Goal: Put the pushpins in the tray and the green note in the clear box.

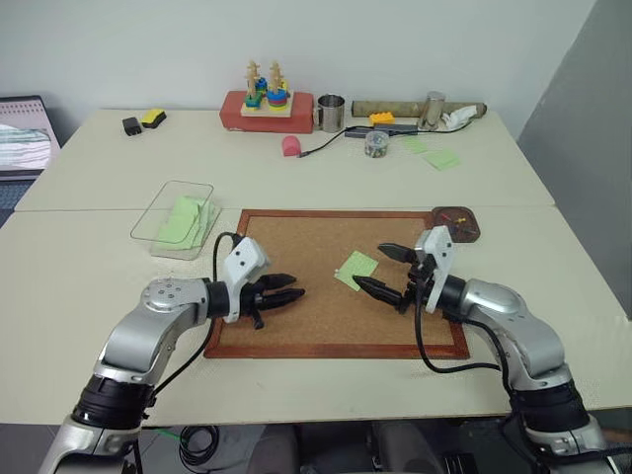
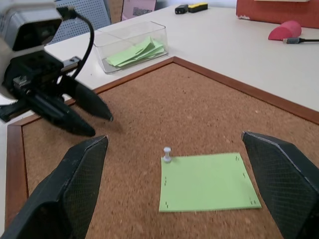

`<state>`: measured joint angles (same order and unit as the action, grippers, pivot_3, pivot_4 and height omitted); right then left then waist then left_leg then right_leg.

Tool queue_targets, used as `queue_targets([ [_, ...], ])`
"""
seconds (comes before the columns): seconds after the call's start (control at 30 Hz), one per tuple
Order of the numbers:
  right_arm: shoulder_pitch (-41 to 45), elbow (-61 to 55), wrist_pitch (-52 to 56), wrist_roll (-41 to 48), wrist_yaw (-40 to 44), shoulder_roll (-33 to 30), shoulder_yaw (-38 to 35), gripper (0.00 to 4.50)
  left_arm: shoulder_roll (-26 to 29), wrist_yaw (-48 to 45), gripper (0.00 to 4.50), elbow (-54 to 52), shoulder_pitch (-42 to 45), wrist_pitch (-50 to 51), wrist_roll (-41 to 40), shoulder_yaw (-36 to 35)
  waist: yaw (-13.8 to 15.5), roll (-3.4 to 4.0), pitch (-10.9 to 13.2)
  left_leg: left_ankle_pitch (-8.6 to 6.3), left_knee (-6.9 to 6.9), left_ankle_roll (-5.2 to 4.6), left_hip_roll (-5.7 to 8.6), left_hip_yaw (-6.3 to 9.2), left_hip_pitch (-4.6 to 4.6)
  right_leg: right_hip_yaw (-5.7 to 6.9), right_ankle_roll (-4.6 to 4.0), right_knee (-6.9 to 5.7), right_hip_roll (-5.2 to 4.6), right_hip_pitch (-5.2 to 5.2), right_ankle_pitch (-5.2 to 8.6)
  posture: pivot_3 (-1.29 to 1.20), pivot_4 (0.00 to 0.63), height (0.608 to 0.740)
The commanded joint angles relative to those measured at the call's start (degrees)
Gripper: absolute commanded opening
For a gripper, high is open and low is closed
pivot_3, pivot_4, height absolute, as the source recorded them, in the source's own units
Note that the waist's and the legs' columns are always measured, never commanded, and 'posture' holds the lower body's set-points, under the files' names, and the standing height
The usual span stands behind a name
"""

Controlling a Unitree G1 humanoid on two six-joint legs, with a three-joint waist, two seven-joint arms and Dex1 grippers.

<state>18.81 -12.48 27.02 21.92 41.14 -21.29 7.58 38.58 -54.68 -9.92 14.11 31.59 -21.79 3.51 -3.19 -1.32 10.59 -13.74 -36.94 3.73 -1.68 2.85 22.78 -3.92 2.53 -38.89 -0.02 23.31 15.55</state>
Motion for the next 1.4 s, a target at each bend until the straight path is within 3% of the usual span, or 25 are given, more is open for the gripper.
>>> queue_targets([
  [0.03, 2.76, 2.77, -2.57, -1.26, 0.31, 2.09, 1.70, 4.50, 0.36, 0.27, 0.58, -3.57, -1.89, -1.39, -1.29, -2.54, 0.00, 0.00, 0.00, 0.00, 0.00, 0.00, 0.00, 0.01, 0.00, 0.01, 0.00, 0.00, 0.00, 0.00, 0.00, 0.00, 0.150, 0.740],
  [0.13, 5.89, 8.76, -4.94, -3.92, 0.19, 4.86, 4.32, 4.50, -1.63, 2.76, 0.06, -4.81, -3.71, -2.34, -0.87, -2.26, 0.04, 0.00, 0.00, 0.00, 0.00, 0.00, 0.00, 0.02, 0.01, 0.02, 0.00, 0.00, 0.00, 0.00, 0.00, 0.00, 0.150, 0.740],
  [0.33, 7.95, 14.66, -7.59, -6.74, 0.92, 6.38, 5.64, 4.50, -4.39, 5.33, 0.06, -6.20, -4.56, -1.69, -0.24, -0.35, 0.40, 0.00, 0.00, 0.00, 0.00, 0.00, 0.01, 0.03, 0.04, 0.03, -0.01, 0.00, -0.02, 0.00, -0.01, 0.00, 0.150, 0.740],
  [0.67, 9.72, 22.66, -11.18, -11.01, 0.09, 8.74, 6.90, 4.50, -3.62, 6.26, 0.06, -3.18, -4.67, -2.90, 6.02, 5.41, 0.23, -0.01, -0.01, 0.00, 0.00, 0.00, 0.01, 0.01, -0.02, 0.02, -0.13, -0.04, -0.01, -0.01, -0.08, 0.00, 0.150, 0.740],
  [0.93, 9.33, 23.99, -12.32, -12.02, -0.06, 10.18, 6.62, 3.07, -4.04, 6.35, 0.00, -3.31, -3.98, -2.71, 5.88, 5.20, 0.40, 0.00, -0.01, 0.00, -0.02, 0.00, 0.02, 0.02, -0.02, 0.03, -0.12, -0.04, -0.02, -0.02, -0.08, 0.00, 0.150, 0.740],
  [1.4, 9.77, 25.44, -13.35, -12.39, 0.97, 9.95, 6.52, 0.04, -4.26, 7.01, 0.00, -2.49, -3.24, -3.71, 6.64, 4.95, 0.40, 0.00, -0.01, 0.00, -0.02, 0.00, 0.02, 0.02, -0.03, 0.03, -0.12, -0.05, -0.02, -0.03, -0.08, 0.00, 0.150, 0.740],
])
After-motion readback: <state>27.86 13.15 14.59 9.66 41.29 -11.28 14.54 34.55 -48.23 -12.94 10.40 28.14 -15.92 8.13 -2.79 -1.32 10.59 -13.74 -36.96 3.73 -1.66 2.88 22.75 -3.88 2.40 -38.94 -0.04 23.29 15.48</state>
